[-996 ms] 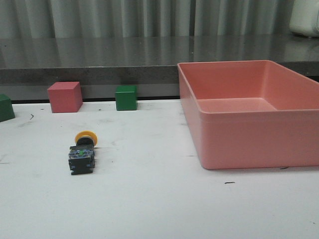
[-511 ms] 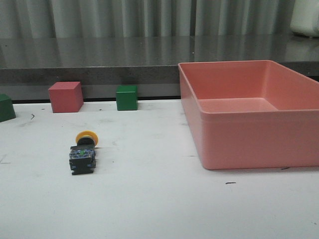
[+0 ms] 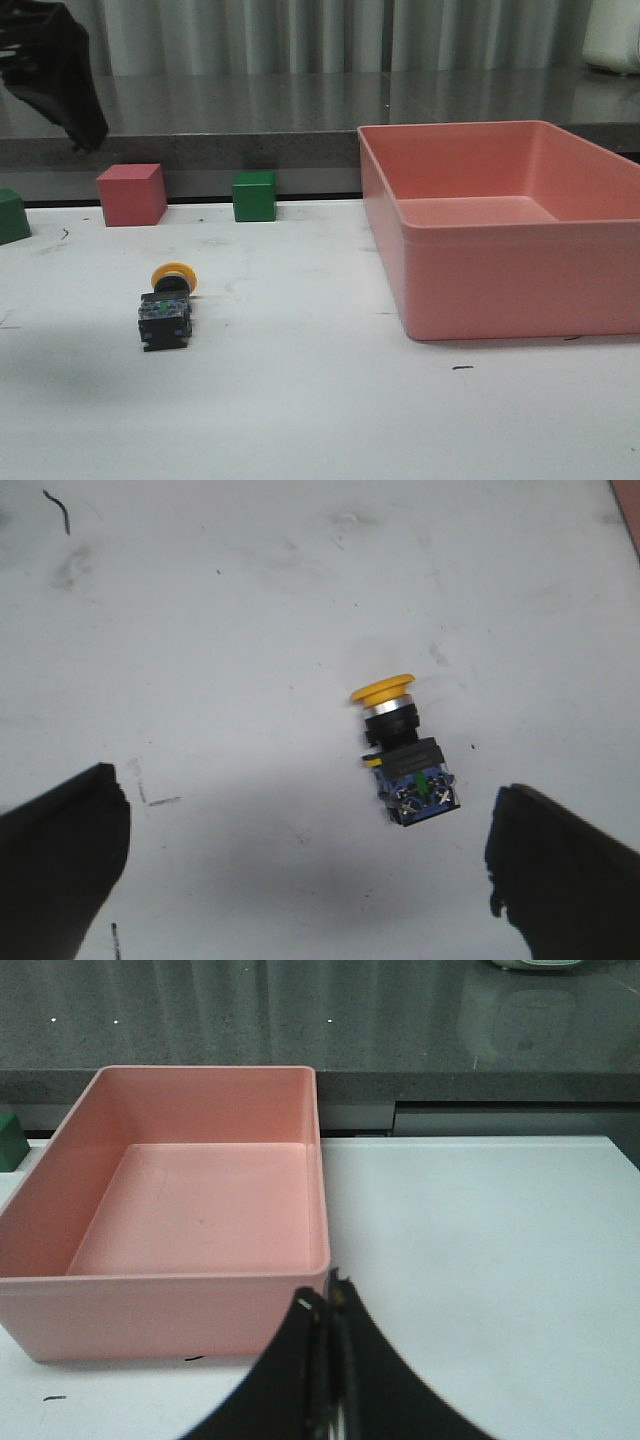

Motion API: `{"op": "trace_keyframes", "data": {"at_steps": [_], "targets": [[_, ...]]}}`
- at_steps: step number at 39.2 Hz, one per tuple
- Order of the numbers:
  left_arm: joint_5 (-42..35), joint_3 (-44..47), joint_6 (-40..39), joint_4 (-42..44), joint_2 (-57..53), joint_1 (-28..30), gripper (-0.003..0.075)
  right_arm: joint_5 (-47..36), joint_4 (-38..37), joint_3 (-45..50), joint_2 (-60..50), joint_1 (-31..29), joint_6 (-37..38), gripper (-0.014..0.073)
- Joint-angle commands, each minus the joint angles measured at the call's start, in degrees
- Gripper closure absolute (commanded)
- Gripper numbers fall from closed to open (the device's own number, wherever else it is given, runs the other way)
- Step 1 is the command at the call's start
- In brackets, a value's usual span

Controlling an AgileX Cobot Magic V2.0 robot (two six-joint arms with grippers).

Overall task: Place and stand button with both arms
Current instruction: 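Move the left gripper down over the lying button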

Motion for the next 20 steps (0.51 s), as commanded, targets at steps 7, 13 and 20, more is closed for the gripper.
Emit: {"op": "trace_keyframes", "data": {"at_steps": [7, 13, 20], "targets": [[10.44, -13.56, -0.03, -6.35, 10.29, -0.43, 0.0029, -4.52, -0.74, -1.41, 0.51, -0.42, -0.64, 0.0664], [18.53, -21.33, -0.03, -6.48, 17.72, -0.43, 0.0029, -4.52, -0.74, -1.41, 0.51, -0.42, -0.64, 0.0664], [22.38, -28.49, -0.03, -7.14, 24.72, -0.43, 0.0029, -4.52, -0.74, -1.41, 0.51, -0.42, -0.64, 0.0664]]}}
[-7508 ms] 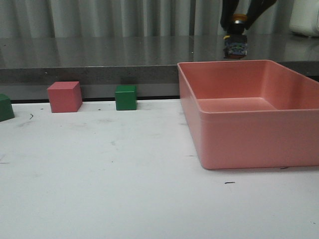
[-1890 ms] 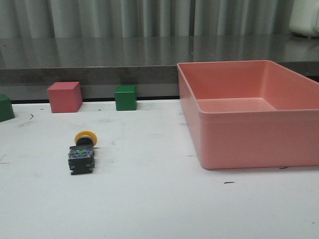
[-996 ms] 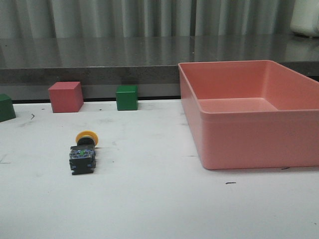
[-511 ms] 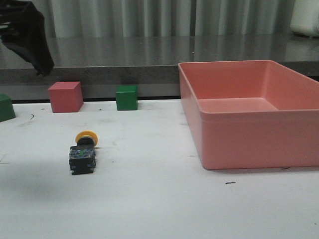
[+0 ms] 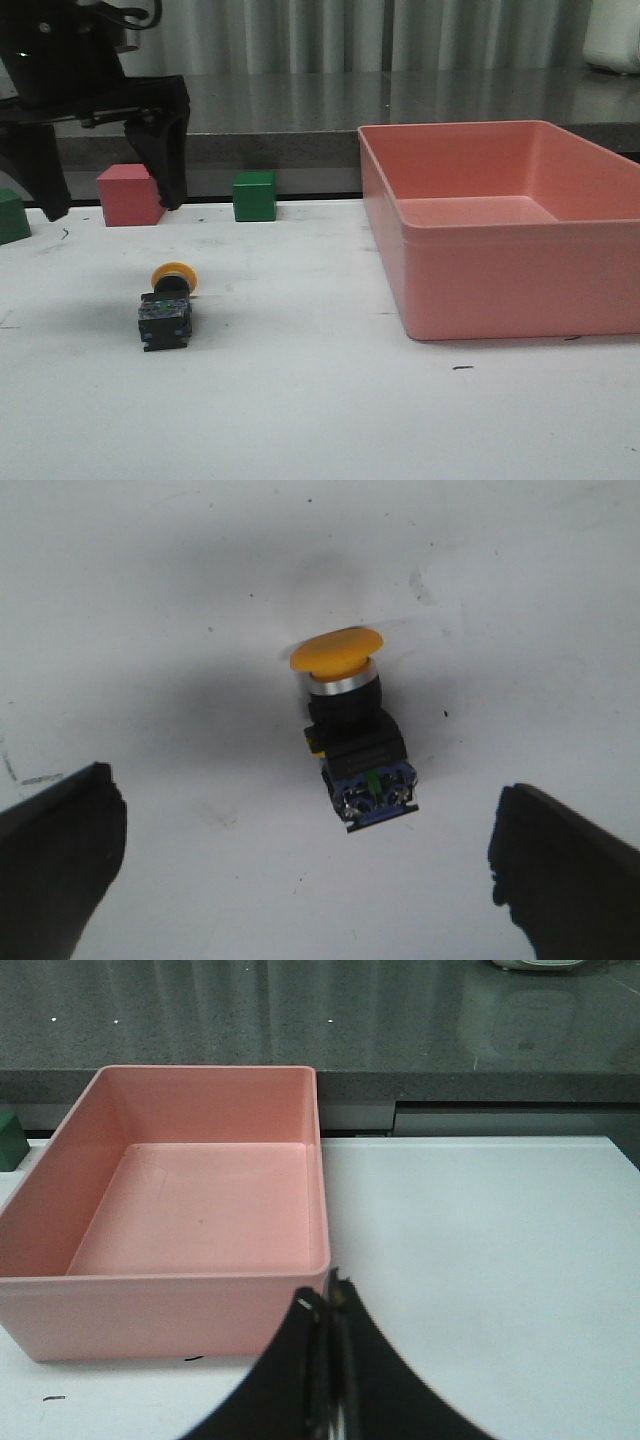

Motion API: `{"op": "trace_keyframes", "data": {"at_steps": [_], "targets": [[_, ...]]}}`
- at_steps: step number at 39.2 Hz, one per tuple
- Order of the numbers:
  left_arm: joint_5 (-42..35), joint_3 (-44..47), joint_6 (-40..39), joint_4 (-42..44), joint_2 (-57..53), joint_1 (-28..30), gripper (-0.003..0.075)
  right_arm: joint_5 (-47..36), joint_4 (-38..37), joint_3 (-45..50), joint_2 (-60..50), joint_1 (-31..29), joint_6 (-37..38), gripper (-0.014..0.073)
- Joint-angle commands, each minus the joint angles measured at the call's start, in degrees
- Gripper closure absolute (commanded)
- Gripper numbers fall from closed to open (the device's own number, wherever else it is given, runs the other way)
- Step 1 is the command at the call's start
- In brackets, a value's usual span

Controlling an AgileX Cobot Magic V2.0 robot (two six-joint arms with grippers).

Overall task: Place and stand button with both arms
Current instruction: 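Move the left gripper down over the lying button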

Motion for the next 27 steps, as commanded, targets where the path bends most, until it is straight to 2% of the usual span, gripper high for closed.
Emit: {"op": "trace_keyframes", "data": {"at_steps": [1, 14, 27], "targets": [[1.05, -5.11, -0.03, -1.37, 1.02, -0.39, 0.0030, -4.52, -0.74, -1.41, 0.51, -0.42, -0.53, 0.0664], [8.30, -12.06, -0.45, -2.83, 10.81, -1.12, 0.0029, -4.52, -0.74, -1.41, 0.51, -0.42, -0.53, 0.0664], [9.82, -16.76, -3.44, -2.83, 16.80, -2.41, 0.0030, -4.52, -0.74, -1.41, 0.51, -0.42, -0.53, 0.0664]]}}
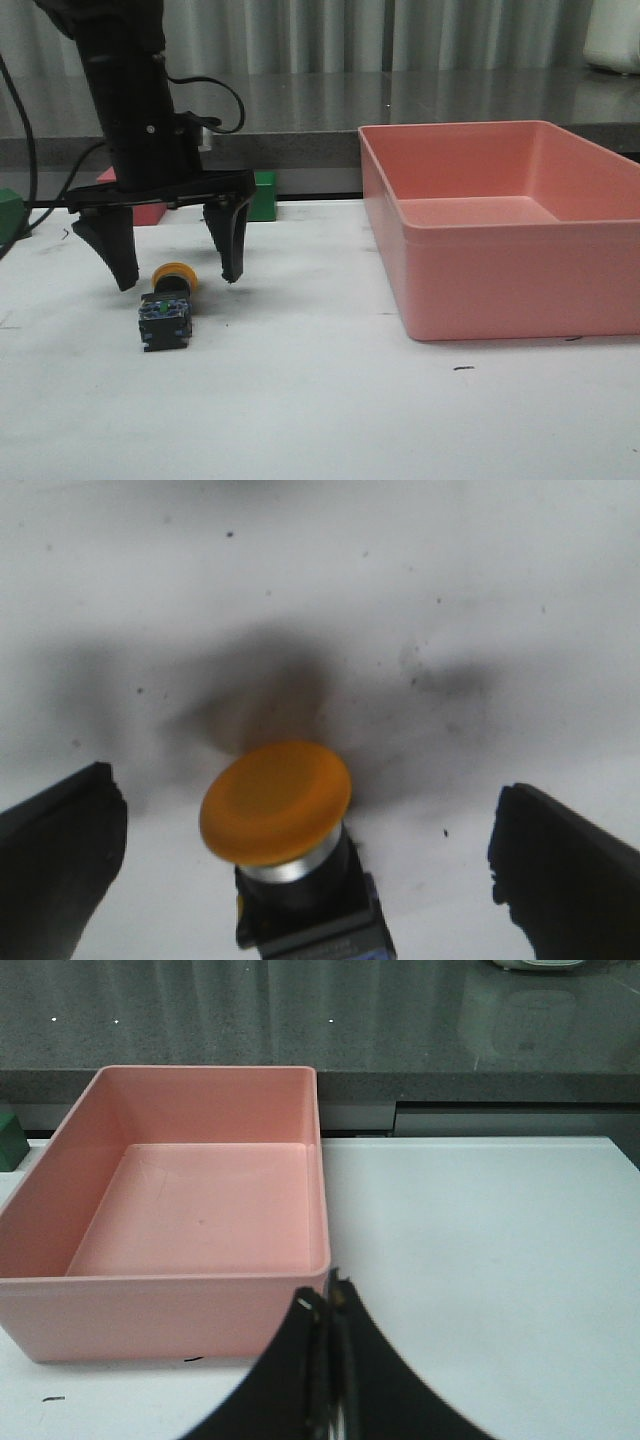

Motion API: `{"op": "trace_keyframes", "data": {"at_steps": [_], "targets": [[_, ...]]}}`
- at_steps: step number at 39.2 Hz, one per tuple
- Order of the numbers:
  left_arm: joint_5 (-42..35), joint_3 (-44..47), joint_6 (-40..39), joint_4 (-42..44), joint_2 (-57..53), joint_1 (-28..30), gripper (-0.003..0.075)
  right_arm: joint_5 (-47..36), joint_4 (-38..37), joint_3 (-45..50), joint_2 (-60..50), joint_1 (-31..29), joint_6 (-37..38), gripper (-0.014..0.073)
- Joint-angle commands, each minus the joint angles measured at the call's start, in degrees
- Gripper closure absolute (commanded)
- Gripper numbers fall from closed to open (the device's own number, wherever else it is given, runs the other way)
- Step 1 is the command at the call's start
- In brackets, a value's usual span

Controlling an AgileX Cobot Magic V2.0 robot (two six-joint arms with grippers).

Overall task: Place and stand button with both arms
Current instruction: 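Move the left gripper down over the lying button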

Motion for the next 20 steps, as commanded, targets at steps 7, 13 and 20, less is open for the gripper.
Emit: {"op": "trace_keyframes", "data": {"at_steps": [7, 13, 20], "targets": [[3.32, -2.03, -1.60, -0.87, -2.60, -0.18, 0.0030, -4.52, -0.74, -1.41, 0.51, -0.42, -0.53, 0.0664], [3.32, -1.42, -1.60, -0.87, -2.60, -0.04, 0.0034, -4.52, -0.74, -1.41, 0.51, -0.42, -0.53, 0.0664], [3.32, -1.21, -1.60, -0.67, -2.36, 0.15, 0.0170, -4.52, -0.74, -1.41, 0.51, -0.42, -0.53, 0.0664]]}}
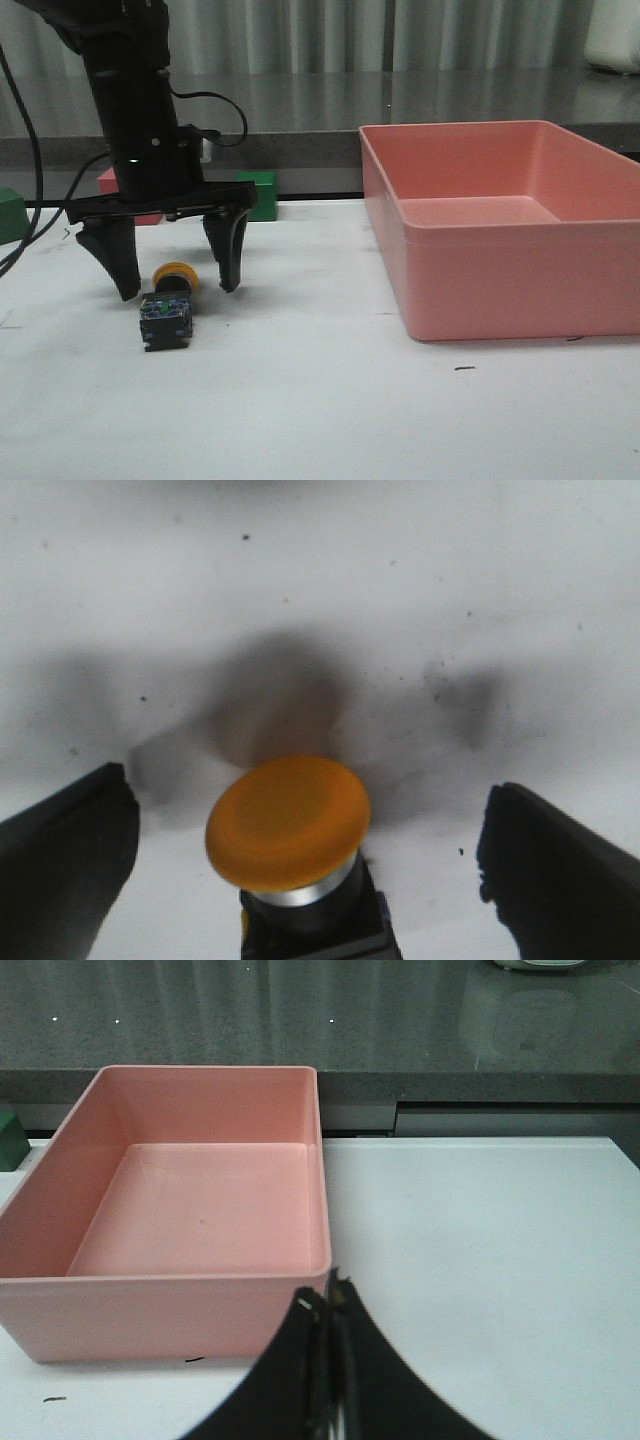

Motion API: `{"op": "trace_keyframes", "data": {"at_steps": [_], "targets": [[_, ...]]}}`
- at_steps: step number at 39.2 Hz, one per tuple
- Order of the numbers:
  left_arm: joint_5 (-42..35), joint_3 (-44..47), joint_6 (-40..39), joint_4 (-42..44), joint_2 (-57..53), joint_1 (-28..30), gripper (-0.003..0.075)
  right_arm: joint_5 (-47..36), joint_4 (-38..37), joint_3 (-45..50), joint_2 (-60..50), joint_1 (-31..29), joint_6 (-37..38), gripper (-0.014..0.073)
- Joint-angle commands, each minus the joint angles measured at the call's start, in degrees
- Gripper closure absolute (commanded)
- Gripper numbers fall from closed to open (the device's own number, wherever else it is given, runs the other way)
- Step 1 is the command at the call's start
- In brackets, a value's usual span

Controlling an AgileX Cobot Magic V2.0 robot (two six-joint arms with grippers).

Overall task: Place and stand button with both arms
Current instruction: 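Move the left gripper down over the lying button, then close the left gripper on the yellow cap of the button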

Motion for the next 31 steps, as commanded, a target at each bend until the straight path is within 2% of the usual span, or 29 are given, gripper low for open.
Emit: {"op": "trace_keyframes", "data": {"at_steps": [1, 6, 11, 24, 31], "targets": [[3.23, -1.19, -0.50, -0.67, -3.13, 0.15, 0.0195, -4.52, -0.74, -1.41, 0.51, -0.42, -0.53, 0.0664], [3.23, -1.19, -0.50, -0.67, -2.77, 0.15, 0.0344, -4.52, -0.74, -1.41, 0.51, -0.42, -0.53, 0.0664], [3.23, -1.19, -0.50, -0.67, -2.77, 0.15, 0.0420, -4.52, -0.74, -1.41, 0.51, -0.42, -0.53, 0.0664], [3.23, -1.30, -0.36, -0.63, -2.77, 0.15, 0.0440, -4.52, -0.74, -1.41, 0.51, -0.42, -0.53, 0.0664], [3.23, -1.92, 2.75, -0.12, -3.24, 0.15, 0.0441, -4.52, -0.74, -1.41, 0.51, -0.42, -0.53, 0.0664]]}}
